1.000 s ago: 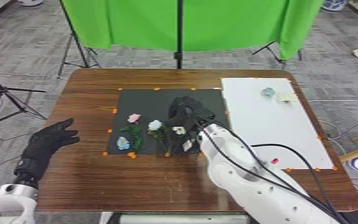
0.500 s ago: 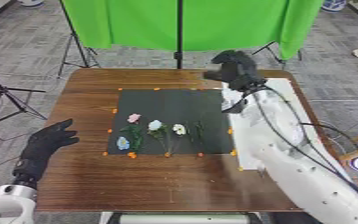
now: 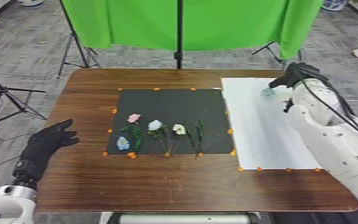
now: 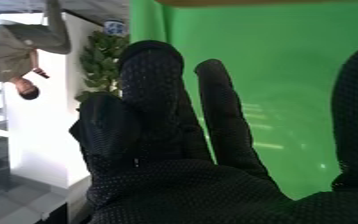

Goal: Arrange flowers

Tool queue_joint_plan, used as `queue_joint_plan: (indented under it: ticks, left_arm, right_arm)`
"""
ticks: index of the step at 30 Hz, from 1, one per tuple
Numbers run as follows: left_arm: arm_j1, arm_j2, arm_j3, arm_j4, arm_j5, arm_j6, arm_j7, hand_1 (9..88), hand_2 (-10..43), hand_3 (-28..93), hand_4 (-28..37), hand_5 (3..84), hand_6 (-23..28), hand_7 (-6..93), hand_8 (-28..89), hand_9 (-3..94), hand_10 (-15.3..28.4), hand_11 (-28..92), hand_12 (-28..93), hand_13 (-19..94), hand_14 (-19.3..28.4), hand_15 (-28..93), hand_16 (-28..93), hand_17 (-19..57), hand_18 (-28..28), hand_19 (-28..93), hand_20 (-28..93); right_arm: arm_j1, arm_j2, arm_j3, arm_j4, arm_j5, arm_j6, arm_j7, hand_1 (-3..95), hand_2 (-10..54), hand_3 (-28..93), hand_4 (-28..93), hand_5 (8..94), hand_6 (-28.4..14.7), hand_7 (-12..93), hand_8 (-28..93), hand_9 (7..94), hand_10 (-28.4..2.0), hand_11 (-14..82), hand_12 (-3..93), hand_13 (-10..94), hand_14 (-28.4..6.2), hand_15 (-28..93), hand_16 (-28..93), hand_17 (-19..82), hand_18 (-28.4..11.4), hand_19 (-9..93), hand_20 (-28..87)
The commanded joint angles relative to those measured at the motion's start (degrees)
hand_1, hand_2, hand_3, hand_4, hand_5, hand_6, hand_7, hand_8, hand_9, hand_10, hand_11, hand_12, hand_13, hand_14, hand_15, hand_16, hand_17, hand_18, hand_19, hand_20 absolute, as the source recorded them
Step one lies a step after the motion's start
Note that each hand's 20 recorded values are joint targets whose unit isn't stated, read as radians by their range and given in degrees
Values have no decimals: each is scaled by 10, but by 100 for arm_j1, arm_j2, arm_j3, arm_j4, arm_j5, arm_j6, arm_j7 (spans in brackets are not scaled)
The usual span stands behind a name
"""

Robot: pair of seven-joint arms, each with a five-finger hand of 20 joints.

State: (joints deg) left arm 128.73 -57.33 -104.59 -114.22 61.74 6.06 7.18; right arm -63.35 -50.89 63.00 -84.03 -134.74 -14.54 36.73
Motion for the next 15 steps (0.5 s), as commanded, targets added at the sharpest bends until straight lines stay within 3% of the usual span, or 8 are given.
queue_joint_plan:
  ticks: [1,9,12,15]
  left_arm:
    - [51,-55,17,-8,22,-30,-76,274,90,622,-283,417,55,121,-65,457,143,218,119,422,195,254,-18,95,145,191,217]
    - [38,-55,24,6,18,-36,-71,274,91,621,-283,417,55,121,-65,457,143,218,119,422,196,255,-18,95,145,192,217]
    - [21,-53,27,14,19,-58,-73,274,91,621,-283,417,55,121,-65,457,143,218,120,422,196,254,-18,95,145,191,217]
    - [32,-69,28,7,17,-24,-56,274,91,621,-283,417,55,121,-65,458,143,218,120,422,195,254,-18,95,145,191,217]
  right_arm:
    - [-394,-13,12,228,28,41,-43,268,-95,619,-108,476,-20,91,-51,565,-203,146,252,716,-130,685,342,489,-213,932,514]
    - [-664,-71,-137,366,41,738,-137,390,-95,671,-155,536,12,149,-83,636,-164,191,246,788,-69,686,337,543,-180,932,540]
    - [-714,-38,-259,434,-1,1296,-159,451,-95,680,-175,591,25,180,-100,686,-140,214,238,814,-50,680,338,567,-168,932,556]
    - [-661,28,-393,485,-63,2063,-197,522,-95,629,-188,653,15,199,-9,753,-116,153,325,834,-40,675,341,586,-161,932,568]
